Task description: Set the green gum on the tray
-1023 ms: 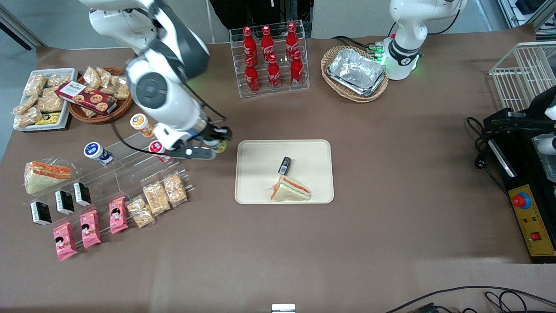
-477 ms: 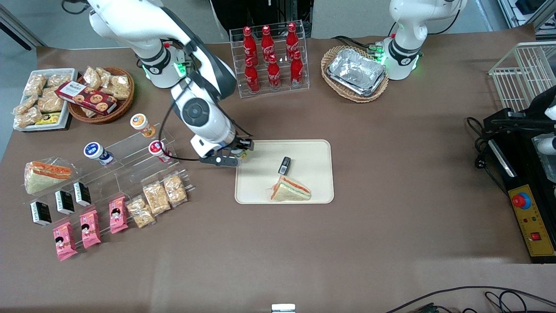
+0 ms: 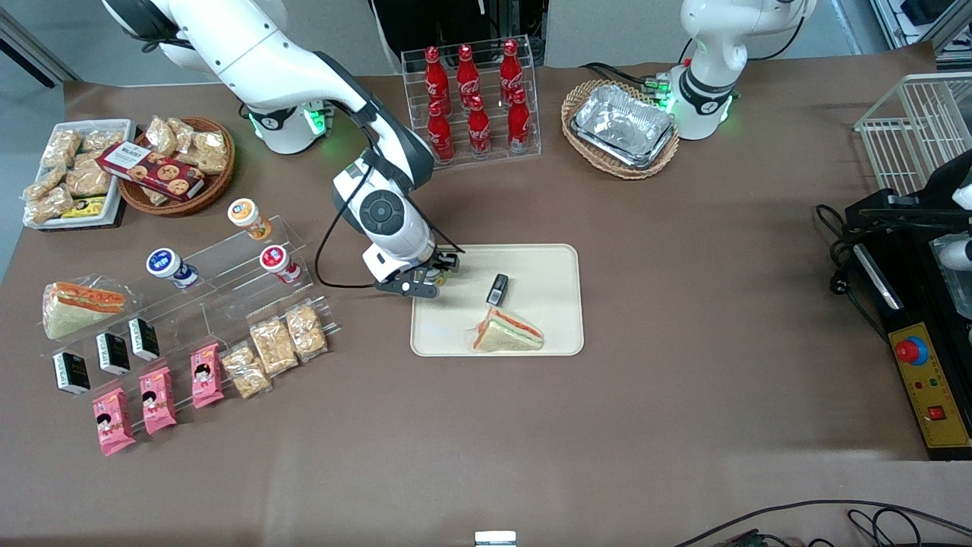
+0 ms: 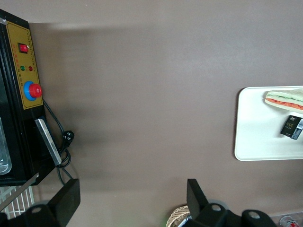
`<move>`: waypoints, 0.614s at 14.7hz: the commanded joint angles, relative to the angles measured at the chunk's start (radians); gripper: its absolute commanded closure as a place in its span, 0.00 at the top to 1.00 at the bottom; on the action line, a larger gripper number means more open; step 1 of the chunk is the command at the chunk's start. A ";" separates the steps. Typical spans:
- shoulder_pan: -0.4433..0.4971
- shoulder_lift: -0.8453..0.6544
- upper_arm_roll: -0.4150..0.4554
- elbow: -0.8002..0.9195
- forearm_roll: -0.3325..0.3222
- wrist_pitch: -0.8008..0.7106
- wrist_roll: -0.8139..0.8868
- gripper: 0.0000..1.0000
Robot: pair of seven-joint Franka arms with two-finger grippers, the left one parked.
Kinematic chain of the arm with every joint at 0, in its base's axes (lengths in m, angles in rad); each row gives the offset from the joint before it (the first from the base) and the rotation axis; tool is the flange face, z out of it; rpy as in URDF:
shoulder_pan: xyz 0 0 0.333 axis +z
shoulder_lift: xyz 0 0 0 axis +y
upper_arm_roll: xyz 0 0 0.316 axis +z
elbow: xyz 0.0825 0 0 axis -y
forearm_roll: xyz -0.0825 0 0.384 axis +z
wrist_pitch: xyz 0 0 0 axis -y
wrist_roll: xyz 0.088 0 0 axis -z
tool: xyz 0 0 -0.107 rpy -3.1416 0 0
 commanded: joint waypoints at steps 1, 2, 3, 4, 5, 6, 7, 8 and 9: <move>0.017 0.038 -0.004 0.016 -0.020 0.052 0.027 0.53; 0.017 0.040 -0.004 0.016 -0.020 0.052 0.027 0.59; 0.017 0.043 -0.004 0.017 -0.020 0.052 0.027 0.76; 0.017 0.043 -0.004 0.017 -0.020 0.052 0.030 0.92; 0.017 0.044 -0.004 0.017 -0.020 0.053 0.030 0.98; 0.017 0.044 -0.004 0.017 -0.020 0.052 0.030 0.99; 0.016 0.043 -0.004 0.019 -0.020 0.052 0.029 0.99; 0.008 0.038 -0.004 0.020 -0.020 0.047 0.027 0.99; 0.003 0.026 -0.006 0.025 -0.020 0.041 0.024 0.99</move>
